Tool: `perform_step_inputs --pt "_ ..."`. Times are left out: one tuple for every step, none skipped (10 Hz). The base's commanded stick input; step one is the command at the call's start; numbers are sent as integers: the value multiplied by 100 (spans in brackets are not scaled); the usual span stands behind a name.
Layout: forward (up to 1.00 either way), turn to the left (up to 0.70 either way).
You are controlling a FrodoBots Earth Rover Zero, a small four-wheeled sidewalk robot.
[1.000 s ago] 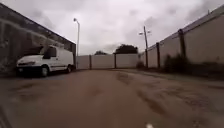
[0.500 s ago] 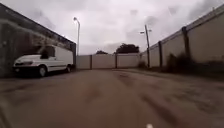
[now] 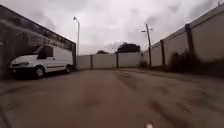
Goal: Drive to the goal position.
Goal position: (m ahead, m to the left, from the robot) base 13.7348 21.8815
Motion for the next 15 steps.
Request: perform_step_inputs --pt "70 0" --pt "70 0" --pt "70 0" --pt "70 0" --pt "70 0" --pt "70 0" --pt "70 0" --pt "70 0" --pt "70 0" --pt "70 0" --pt "70 0" --pt "70 0" --pt "70 0" --pt "70 0" --pt "70 0"
